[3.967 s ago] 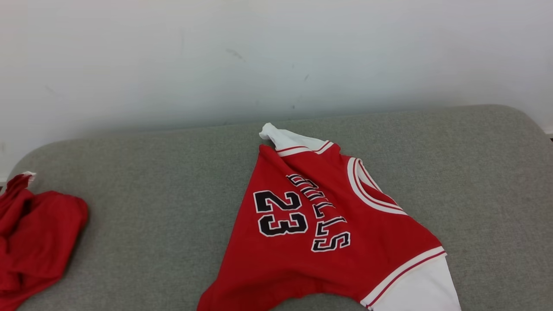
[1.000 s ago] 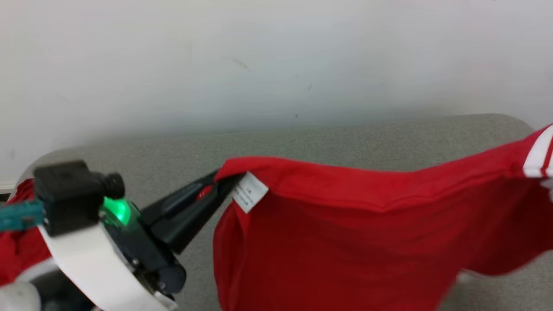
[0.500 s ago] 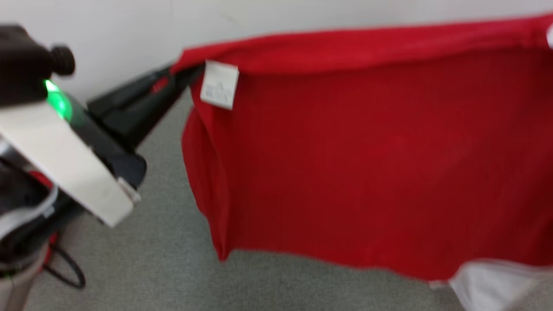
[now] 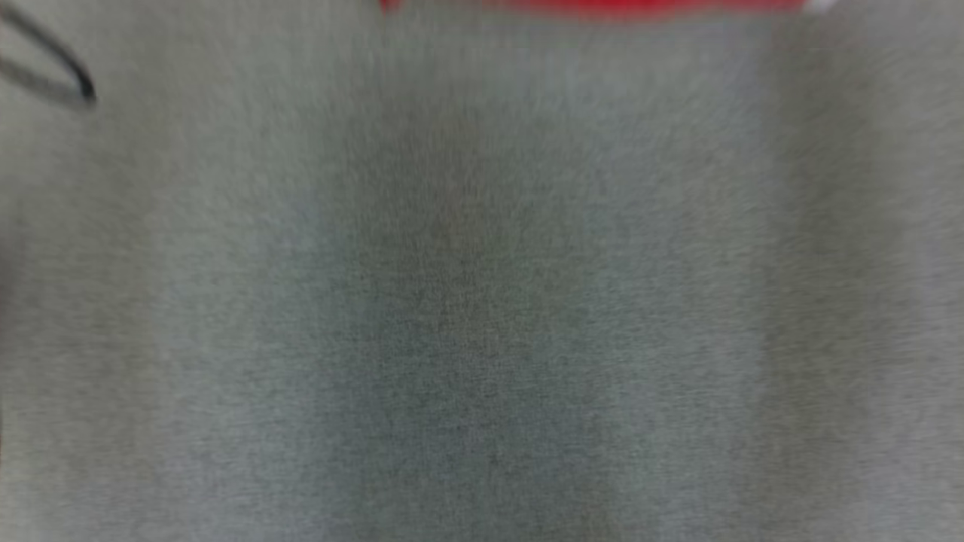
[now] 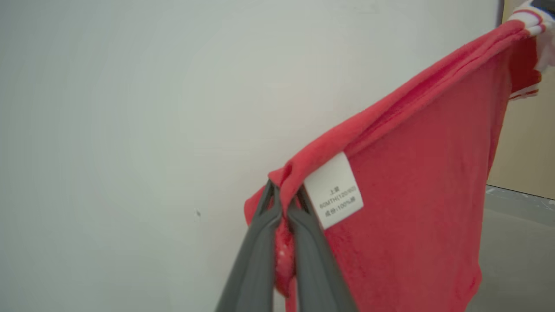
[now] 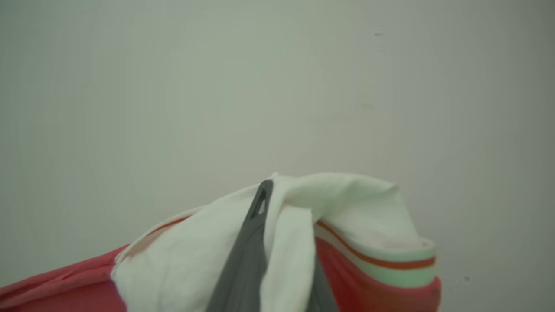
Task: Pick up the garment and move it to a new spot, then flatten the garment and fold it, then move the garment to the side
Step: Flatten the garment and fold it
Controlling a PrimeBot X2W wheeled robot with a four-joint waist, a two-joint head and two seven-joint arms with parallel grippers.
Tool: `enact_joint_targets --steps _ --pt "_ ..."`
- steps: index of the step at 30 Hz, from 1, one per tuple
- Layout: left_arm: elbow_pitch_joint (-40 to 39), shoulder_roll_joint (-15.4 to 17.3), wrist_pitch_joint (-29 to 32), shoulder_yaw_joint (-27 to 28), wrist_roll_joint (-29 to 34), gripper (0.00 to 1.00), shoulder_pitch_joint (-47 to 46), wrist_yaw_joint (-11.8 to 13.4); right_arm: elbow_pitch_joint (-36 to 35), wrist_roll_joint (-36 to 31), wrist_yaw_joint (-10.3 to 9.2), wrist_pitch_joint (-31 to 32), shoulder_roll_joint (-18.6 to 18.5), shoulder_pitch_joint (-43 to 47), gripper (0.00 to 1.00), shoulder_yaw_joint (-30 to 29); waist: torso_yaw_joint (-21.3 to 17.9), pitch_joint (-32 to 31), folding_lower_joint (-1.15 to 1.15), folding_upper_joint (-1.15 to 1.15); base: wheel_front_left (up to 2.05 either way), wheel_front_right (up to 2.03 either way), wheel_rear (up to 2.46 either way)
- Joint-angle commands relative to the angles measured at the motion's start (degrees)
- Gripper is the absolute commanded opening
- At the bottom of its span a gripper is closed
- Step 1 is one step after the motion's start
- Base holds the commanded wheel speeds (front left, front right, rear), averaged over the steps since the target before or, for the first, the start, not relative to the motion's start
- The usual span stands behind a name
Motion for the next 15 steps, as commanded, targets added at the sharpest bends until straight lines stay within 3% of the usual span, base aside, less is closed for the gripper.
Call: enact_joint_targets --steps 1,5,8,15 --pt "3.7 -0.8 -3.3 -0.4 2.0 0.0 -3.7 -0.1 2.3 -2.0 0.0 -1.8 0.3 -3.5 0.0 -0.8 0.5 8.7 -0.02 0.0 0.0 0.0 0.0" --pt "14.0 -3.5 -13.5 -1.8 5.6 0.0 -12.2 0.0 8.6 -5.0 -0.02 -6.5 1.4 -11.5 0.0 -2.6 0.8 12.0 -0.02 0.0 0.0 0.0 0.0" --pt "20.3 -5.8 -18.8 -3.3 5.0 0.0 -13.5 0.0 12.7 -4.6 -0.05 -9.2 1.9 -13.1 0.0 -2.8 1.2 13.4 -0.02 0.0 0.0 0.0 0.0" --pt "23.4 -4.8 -25.5 -13.5 1.3 0.0 -5.8 -0.1 10.1 2.2 -0.05 -12.3 0.7 0.3 0.0 2.8 1.8 13.0 -0.02 0.0 0.0 0.0 0.0"
